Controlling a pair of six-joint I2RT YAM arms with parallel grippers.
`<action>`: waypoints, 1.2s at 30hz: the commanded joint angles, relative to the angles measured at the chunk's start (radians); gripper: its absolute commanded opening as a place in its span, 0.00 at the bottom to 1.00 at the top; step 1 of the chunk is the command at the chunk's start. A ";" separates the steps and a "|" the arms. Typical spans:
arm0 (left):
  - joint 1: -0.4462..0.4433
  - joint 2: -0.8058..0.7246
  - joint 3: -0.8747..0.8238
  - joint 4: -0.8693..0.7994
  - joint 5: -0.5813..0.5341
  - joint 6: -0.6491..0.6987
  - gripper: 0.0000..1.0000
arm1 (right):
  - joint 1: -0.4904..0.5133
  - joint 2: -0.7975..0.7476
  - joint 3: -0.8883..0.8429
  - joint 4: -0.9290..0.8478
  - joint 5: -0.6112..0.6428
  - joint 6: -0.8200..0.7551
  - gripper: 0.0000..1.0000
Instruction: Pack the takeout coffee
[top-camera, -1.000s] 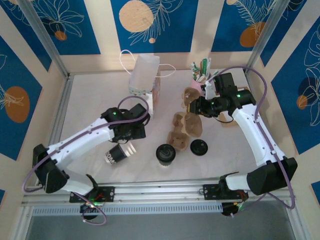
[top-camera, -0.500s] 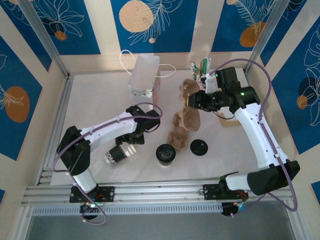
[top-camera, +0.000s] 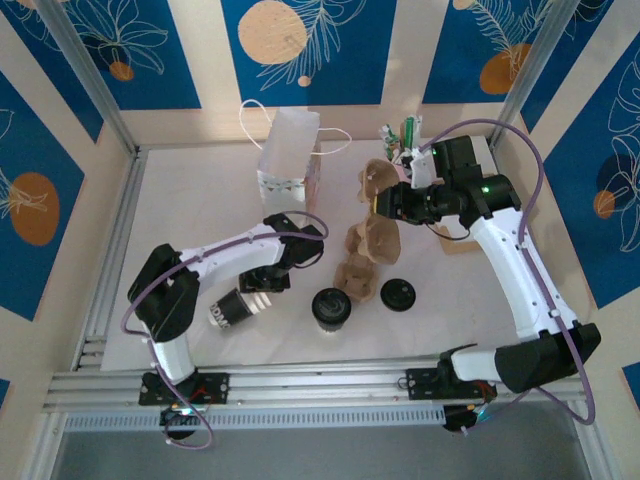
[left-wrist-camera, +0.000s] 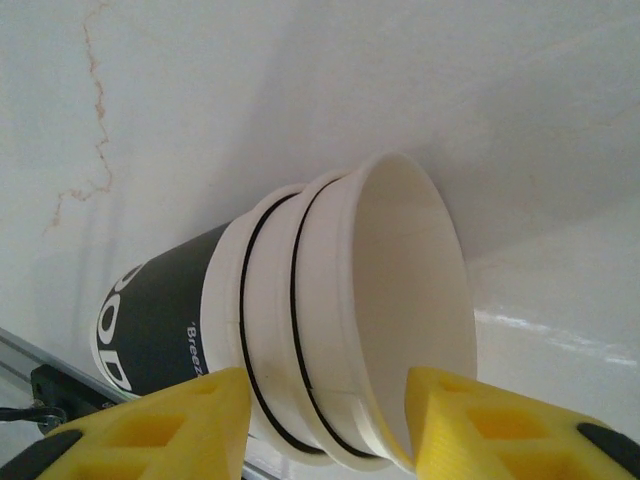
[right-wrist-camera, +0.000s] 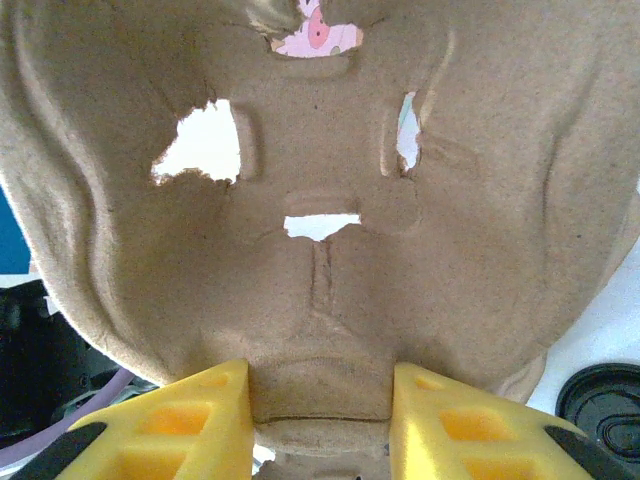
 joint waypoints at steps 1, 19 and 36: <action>0.009 0.015 -0.021 -0.037 0.013 -0.021 0.40 | -0.013 -0.029 -0.023 0.001 -0.041 -0.010 0.36; 0.018 -0.021 0.043 -0.131 -0.044 -0.017 0.01 | -0.042 -0.051 -0.057 0.007 -0.058 -0.017 0.36; 0.344 -0.395 -0.071 -0.044 -0.128 0.153 0.00 | -0.042 -0.071 -0.038 -0.034 -0.045 -0.017 0.36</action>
